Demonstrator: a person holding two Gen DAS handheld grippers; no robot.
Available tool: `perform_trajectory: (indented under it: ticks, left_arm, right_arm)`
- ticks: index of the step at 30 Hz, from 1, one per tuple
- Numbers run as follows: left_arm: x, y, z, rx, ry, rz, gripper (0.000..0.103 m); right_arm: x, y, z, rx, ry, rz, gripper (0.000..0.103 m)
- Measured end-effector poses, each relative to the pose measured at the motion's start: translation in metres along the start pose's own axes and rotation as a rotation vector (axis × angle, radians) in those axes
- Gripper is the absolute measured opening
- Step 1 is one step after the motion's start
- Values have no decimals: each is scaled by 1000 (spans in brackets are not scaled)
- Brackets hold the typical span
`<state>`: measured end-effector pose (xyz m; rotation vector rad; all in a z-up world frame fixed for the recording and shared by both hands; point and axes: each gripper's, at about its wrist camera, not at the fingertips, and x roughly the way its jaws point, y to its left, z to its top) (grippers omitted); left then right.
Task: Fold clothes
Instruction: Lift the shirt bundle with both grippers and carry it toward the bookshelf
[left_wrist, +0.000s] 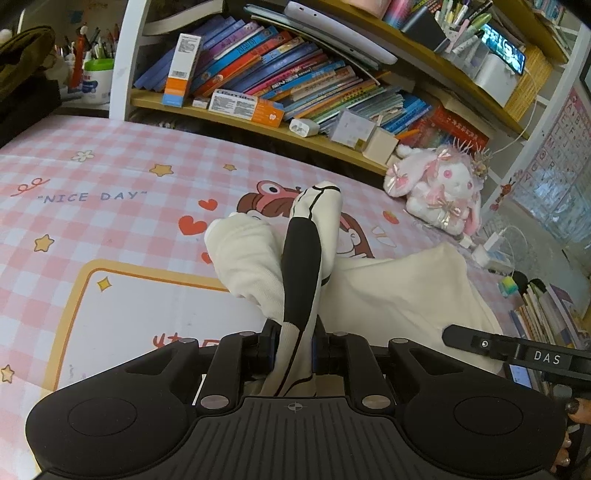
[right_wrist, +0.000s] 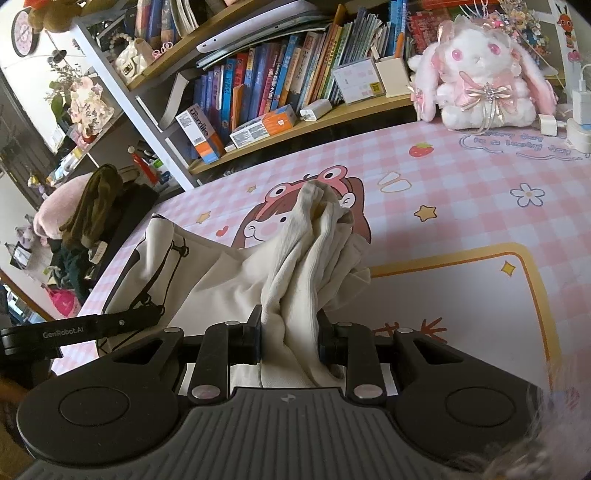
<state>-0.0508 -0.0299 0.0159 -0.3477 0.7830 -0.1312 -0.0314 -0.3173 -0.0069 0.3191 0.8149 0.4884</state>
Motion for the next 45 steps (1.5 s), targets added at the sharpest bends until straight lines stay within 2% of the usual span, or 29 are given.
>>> perform_trajectory:
  ticks: [11,30,37,45]
  left_arm:
    - [6,30,19,-5,2,-46,15]
    - [26,124,108,7,-5,-167,15]
    - [49,142,143,9,-31,-196,15]
    - [94,159,178,-67,-35,-214,15]
  right_arm:
    - [15,19,6,2,-8,-29,23]
    - [88,95,51,-17,-71,-100,23]
    - [120,100,82,-21,-88,-100,23]
    - [160,84,120,-27,-85,-95,23]
